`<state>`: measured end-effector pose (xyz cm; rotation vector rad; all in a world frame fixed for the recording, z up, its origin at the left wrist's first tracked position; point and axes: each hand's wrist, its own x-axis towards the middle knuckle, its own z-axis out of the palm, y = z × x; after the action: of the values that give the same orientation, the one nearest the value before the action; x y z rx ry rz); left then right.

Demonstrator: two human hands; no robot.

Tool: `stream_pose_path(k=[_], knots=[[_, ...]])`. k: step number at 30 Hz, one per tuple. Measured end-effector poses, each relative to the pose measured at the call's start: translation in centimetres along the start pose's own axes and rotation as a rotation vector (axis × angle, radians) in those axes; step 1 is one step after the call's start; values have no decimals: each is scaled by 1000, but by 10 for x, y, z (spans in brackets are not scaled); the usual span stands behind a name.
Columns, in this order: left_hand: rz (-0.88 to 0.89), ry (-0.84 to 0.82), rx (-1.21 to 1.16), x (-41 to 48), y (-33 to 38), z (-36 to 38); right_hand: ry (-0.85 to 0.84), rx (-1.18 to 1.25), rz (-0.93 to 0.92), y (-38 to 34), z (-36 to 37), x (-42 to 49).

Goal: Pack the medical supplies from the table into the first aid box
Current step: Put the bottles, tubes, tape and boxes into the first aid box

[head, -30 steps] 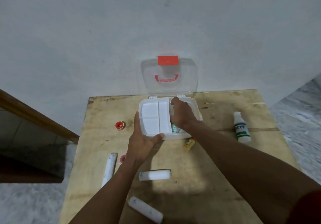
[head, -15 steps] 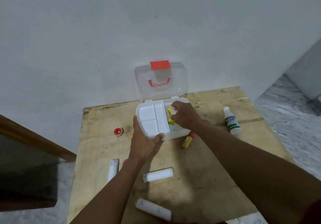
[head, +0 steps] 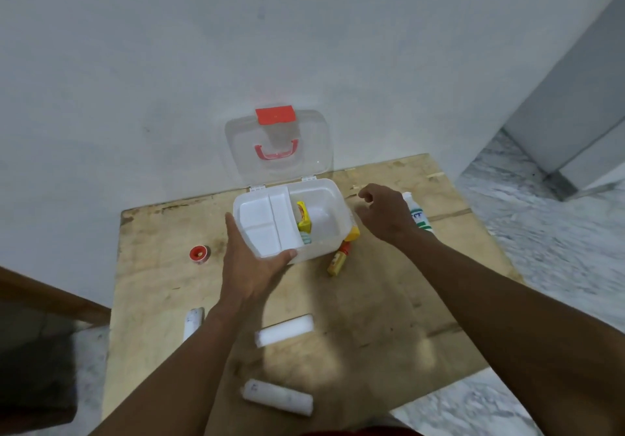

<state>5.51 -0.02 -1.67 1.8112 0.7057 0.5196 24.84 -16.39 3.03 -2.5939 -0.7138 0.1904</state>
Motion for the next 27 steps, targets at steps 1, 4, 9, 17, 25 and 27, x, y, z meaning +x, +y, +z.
stream_pose_path(k=[1,4,9,17,25,27], knots=[[-15,18,-15,-3,0,2,-36,-8,14,3,1,4],[-46,68,-13,-6,1,5,-133,-19,53,11,7,19],[-32,79,43,-3,4,9,-313,48,112,14,25,51],[-9,46,75,2,5,14,-490,171,169,28,40,88],[-9,33,62,1,3,11,-344,252,152,38,21,68],[-1,29,51,0,2,12,-248,271,144,40,10,58]])
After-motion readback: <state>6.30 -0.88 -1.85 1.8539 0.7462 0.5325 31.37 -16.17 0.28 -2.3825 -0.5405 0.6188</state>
